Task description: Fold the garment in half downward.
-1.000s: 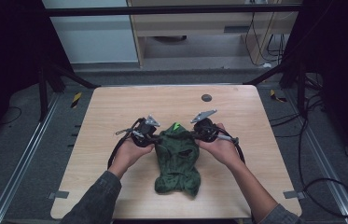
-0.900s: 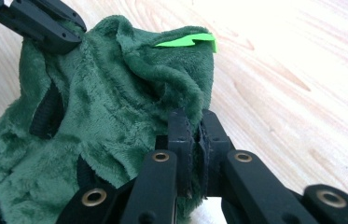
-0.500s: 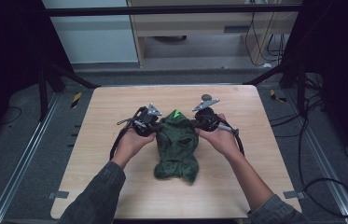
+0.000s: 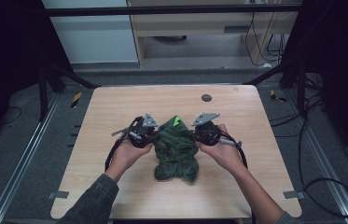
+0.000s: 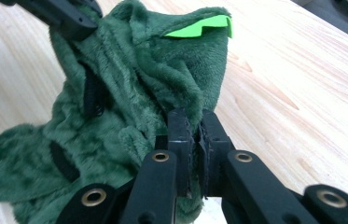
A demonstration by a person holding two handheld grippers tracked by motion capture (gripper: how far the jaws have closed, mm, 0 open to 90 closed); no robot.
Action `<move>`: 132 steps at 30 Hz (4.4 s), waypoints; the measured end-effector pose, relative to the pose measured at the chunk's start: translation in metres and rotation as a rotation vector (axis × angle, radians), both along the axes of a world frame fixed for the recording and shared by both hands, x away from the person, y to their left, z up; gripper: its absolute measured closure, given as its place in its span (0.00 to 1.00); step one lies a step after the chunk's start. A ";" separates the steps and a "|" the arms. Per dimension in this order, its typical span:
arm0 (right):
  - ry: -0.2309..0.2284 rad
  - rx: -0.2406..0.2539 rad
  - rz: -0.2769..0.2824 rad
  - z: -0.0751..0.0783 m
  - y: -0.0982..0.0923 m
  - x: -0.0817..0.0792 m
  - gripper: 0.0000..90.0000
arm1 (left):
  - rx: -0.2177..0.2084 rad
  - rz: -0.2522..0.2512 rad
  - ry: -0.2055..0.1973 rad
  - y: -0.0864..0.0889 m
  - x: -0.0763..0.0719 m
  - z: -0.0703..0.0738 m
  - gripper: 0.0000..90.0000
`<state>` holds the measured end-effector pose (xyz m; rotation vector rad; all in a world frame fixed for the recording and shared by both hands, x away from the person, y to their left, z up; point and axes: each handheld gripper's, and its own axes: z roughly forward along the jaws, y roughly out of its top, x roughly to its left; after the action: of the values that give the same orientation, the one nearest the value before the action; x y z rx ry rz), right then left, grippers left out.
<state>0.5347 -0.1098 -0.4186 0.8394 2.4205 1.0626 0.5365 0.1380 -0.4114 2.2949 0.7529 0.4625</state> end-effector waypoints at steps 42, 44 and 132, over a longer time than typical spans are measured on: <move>-0.001 0.031 0.038 -0.011 -0.015 -0.043 0.93 | -0.057 -0.038 0.024 0.005 -0.034 -0.012 0.89; 0.001 0.035 0.042 -0.011 -0.016 -0.047 0.93 | -0.061 -0.037 0.022 0.006 -0.037 -0.013 0.89; 0.070 -0.009 0.087 -0.036 -0.012 -0.079 0.56 | -0.068 -0.141 0.097 -0.012 -0.062 -0.027 0.71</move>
<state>0.4560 -0.1222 -0.4545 0.7871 2.5386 1.0692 0.4748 0.1258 -0.4385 2.3007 0.6382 0.2596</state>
